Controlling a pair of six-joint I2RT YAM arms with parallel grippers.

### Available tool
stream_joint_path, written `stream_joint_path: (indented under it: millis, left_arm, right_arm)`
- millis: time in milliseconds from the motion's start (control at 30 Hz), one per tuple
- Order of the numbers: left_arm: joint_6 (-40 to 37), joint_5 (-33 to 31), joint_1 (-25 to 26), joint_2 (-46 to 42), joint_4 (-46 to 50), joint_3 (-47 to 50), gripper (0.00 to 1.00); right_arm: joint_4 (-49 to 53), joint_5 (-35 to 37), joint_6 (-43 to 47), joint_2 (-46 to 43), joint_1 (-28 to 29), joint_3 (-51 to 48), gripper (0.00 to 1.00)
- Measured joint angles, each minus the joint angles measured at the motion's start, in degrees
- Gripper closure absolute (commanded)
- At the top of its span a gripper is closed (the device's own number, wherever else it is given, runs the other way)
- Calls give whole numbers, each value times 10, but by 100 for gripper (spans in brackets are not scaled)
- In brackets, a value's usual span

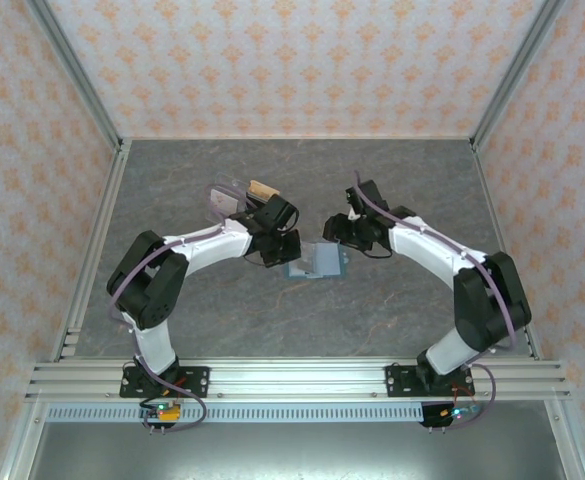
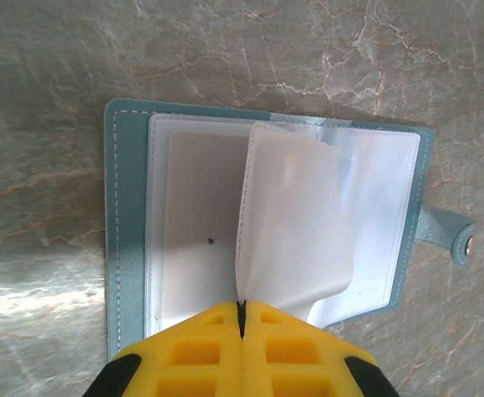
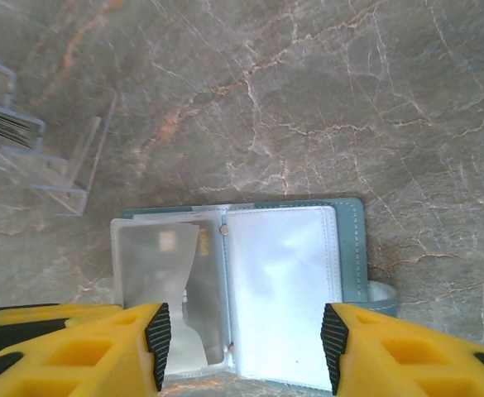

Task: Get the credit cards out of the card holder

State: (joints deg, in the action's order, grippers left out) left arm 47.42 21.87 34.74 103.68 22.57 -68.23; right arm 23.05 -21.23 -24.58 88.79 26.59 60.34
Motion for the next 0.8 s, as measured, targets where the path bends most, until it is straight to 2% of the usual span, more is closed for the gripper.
stream_joint_path:
  millis: [100, 200, 333, 700, 800]
  left_arm:
    - [-9, 1, 0, -1, 5, -5, 99]
    - [-9, 11, 0, -1, 0, -5, 84]
    - [2, 42, 0, 4, -24, -8, 71]
    - [42, 125, 16, 58, -123, -43, 52]
    - [51, 137, 21, 80, -138, -58, 50]
  right_arm:
    - [-5, -1, -5, -11, -2, -7, 46]
    - [-4, -2, -9, -16, -4, -15, 47]
    - [-4, -2, -11, -19, -8, -19, 46]
    - [-3, 17, -14, -43, -15, -20, 46]
    - [-3, 24, -14, -47, -16, -20, 47]
